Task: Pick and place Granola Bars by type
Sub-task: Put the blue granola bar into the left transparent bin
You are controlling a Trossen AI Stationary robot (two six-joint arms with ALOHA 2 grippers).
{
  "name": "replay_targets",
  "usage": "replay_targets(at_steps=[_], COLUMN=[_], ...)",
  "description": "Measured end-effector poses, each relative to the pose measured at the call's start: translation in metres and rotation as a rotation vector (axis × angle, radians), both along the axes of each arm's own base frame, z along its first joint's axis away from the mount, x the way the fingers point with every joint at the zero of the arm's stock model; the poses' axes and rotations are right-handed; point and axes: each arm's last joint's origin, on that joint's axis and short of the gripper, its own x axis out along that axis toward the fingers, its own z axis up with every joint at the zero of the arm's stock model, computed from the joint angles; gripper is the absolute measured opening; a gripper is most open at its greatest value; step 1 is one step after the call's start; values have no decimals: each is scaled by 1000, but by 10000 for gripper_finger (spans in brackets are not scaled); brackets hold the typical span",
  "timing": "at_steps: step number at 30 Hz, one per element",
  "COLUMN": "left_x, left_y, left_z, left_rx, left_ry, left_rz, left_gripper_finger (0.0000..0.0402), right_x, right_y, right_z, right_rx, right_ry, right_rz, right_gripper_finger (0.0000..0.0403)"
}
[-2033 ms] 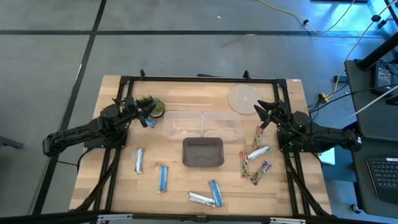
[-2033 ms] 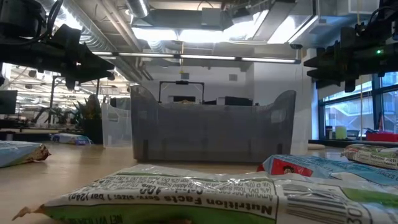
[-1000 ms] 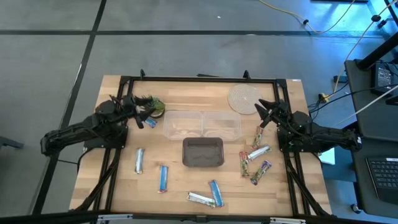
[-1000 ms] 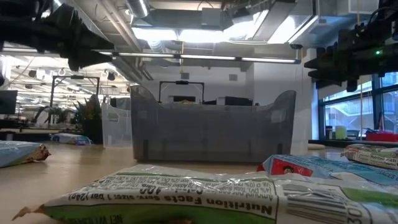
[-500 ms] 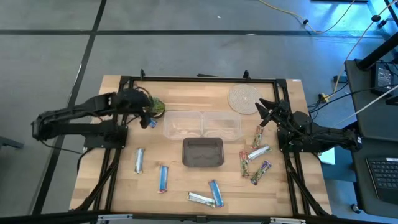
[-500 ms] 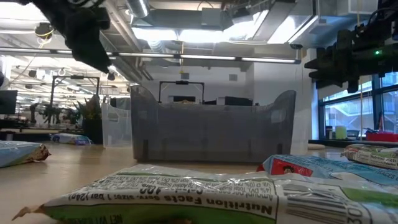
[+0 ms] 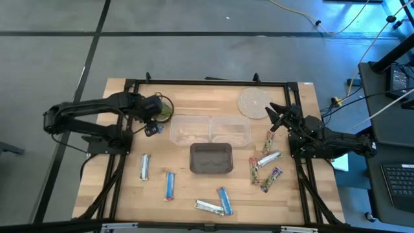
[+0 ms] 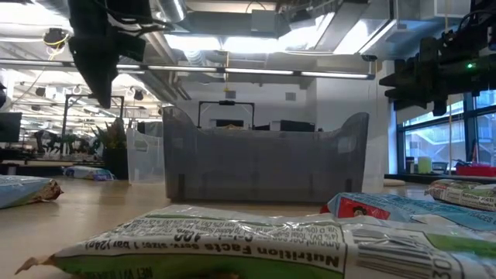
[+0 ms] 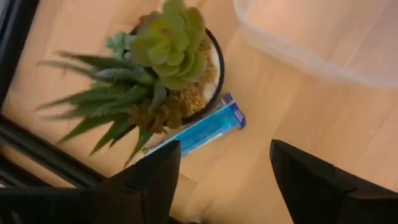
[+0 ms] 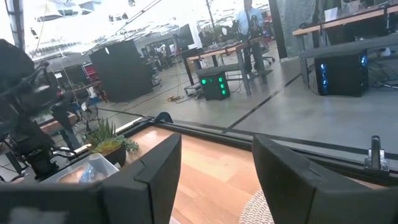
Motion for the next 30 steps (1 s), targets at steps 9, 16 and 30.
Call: replay_targets(at_steps=[9,16,30], left_x=[20,31,51], left_y=[-17,-34,-30], left_z=[-16,-24,-58], left_rx=[12,83,122], left_ry=[146,236,499], left_rz=[-350,-580,-770], left_gripper_finger=[211,193,183], right_x=[0,0,0], right_y=[0,0,0], right_z=[0,0,-1], right_rx=[1,1,3], right_ry=[0,0,7], right_rz=[1,1,1], right_gripper_finger=[200,200,200])
